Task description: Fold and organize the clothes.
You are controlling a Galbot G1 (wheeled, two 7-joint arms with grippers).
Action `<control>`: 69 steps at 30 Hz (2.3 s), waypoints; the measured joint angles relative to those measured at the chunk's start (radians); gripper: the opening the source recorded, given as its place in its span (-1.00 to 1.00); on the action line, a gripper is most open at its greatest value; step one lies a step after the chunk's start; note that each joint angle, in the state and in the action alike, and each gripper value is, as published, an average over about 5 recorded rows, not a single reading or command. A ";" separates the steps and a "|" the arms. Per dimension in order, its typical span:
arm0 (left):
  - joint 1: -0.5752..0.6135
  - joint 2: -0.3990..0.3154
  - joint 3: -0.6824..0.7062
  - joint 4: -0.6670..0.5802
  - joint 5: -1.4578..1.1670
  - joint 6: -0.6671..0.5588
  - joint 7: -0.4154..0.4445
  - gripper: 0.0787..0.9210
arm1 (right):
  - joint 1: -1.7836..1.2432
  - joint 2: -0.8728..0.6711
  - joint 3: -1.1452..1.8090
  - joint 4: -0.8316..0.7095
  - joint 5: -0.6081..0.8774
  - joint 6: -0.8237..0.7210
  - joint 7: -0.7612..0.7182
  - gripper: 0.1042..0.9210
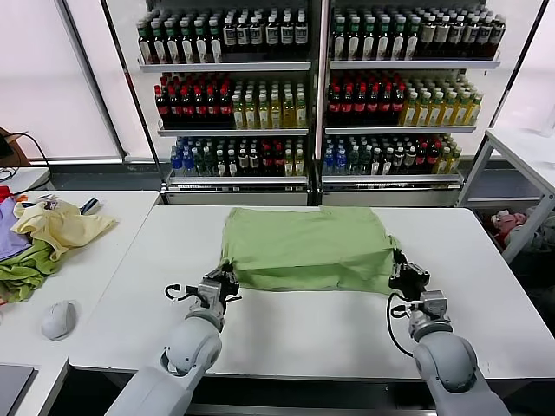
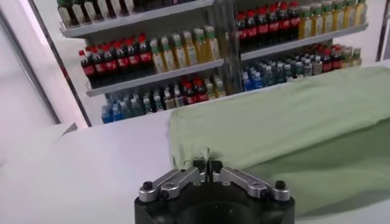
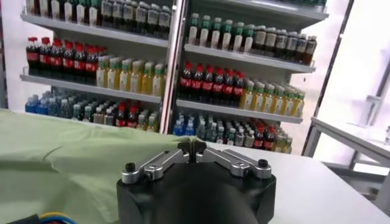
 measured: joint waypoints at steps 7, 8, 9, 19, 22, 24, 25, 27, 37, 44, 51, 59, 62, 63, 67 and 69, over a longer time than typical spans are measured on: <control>0.006 0.013 -0.010 0.004 0.017 -0.002 -0.014 -0.29 | -0.021 -0.003 0.005 0.008 -0.009 0.006 -0.032 -0.20; 0.012 0.016 -0.013 -0.001 0.019 -0.002 -0.015 -0.23 | -0.027 -0.003 0.009 0.012 -0.010 0.007 -0.035 -0.14; 0.018 0.018 -0.016 -0.006 0.020 -0.002 -0.016 -0.15 | -0.034 -0.003 0.014 0.016 -0.011 0.008 -0.037 -0.08; 0.061 0.027 -0.039 -0.008 0.010 -0.005 -0.014 0.53 | -0.087 0.012 0.062 0.026 -0.001 -0.015 -0.022 0.60; 0.056 0.021 -0.038 0.013 -0.003 0.000 -0.014 0.70 | -0.087 0.017 0.064 0.013 0.006 -0.032 -0.008 0.73; 0.049 0.016 -0.036 0.027 -0.011 0.002 -0.014 0.74 | -0.084 0.020 0.063 0.001 0.013 -0.044 0.001 0.75; 0.045 0.014 -0.035 0.034 -0.016 0.003 -0.015 0.75 | -0.081 0.022 0.062 -0.006 0.018 -0.051 0.006 0.75; 0.036 0.010 -0.034 0.047 -0.024 0.003 -0.015 0.69 | -0.073 0.025 0.057 -0.021 0.030 -0.065 0.015 0.73; 0.030 0.013 -0.032 0.061 -0.065 0.002 -0.012 0.05 | -0.049 0.027 0.032 -0.076 0.107 -0.116 0.029 0.12; 0.046 0.025 -0.038 0.045 -0.092 -0.003 -0.005 -0.43 | -0.053 0.023 0.028 -0.081 0.141 -0.130 0.025 -0.37; 0.074 0.035 -0.049 0.014 -0.114 -0.017 0.004 -0.89 | -0.068 0.014 0.036 -0.069 0.152 -0.135 0.020 -0.80; 0.134 0.046 -0.071 -0.047 -0.127 -0.022 0.004 -0.96 | -0.110 0.007 0.055 -0.023 0.140 -0.142 0.015 -0.84; 0.172 0.050 -0.080 -0.090 -0.124 -0.018 0.001 -0.96 | -0.146 0.007 0.069 0.015 0.130 -0.144 0.012 -0.84; 0.187 0.050 -0.084 -0.107 -0.121 -0.016 -0.001 -0.96 | -0.161 0.008 0.074 0.029 0.126 -0.145 0.011 -0.84; 0.257 0.052 -0.097 -0.185 -0.106 -0.012 -0.005 -0.96 | -0.235 0.012 0.103 0.097 0.107 -0.142 0.004 -0.84; 0.297 0.053 -0.104 -0.227 -0.095 -0.010 -0.007 -0.96 | -0.279 0.013 0.120 0.134 0.094 -0.140 -0.001 -0.84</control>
